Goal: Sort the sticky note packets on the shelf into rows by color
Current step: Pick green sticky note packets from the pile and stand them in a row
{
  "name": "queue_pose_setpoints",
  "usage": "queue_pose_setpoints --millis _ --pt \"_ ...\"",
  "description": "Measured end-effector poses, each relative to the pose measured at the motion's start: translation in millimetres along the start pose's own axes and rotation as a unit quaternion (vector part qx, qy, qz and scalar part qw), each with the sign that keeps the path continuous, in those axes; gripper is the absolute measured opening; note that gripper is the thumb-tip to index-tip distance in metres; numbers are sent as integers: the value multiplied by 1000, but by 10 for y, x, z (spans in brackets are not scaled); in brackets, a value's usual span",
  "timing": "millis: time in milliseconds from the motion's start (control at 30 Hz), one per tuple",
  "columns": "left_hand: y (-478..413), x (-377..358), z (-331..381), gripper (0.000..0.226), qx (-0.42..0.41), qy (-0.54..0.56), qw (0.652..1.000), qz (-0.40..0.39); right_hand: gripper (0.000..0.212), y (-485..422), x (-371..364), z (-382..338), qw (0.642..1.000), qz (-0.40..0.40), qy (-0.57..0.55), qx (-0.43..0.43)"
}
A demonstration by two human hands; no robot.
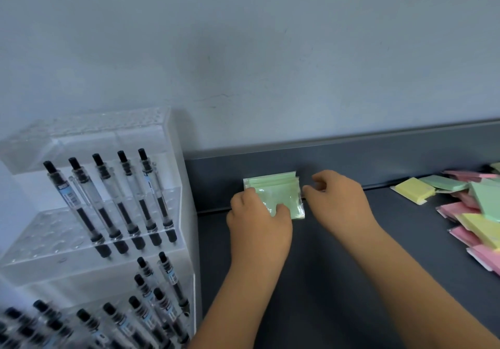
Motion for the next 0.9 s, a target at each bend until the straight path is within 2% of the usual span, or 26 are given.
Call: queue_pose_setpoints --millis 100,233,333,467,567,767,900 --pt "55 30 161 50 -62 -116 991 2 50 121 86 -37 999 3 34 42" --pt "131 21 329 67 -126 -280 952 -12 63 341 197 67 992 3 100 80" --pt "172 -107 433 58 -137 -314 938 -55 67 425 244 269 984 -20 150 95" --pt "325 -380 630 66 -146 -372 914 -73 67 469 464 626 987 -10 136 89" --pt "387 -678 797 70 -132 -377 912 -95 66 468 756 923 989 12 120 86" --pt "472 -1339 1323 67 -100 -320 938 -92 60 399 1447 1719 987 0 143 74" --pt "586 -1816 1680 67 -101 -287 947 -100 56 381 1983 2270 986 29 158 46"
Point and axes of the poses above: each hand's wrist, its own y-axis away from the middle knuckle, its own x-axis out of the back of the hand, z = x × y, the point moved 8 cm from there along -y, towards the middle knuckle, and after that the axes turned 8 degrees about -z, right-handed, at the moved point
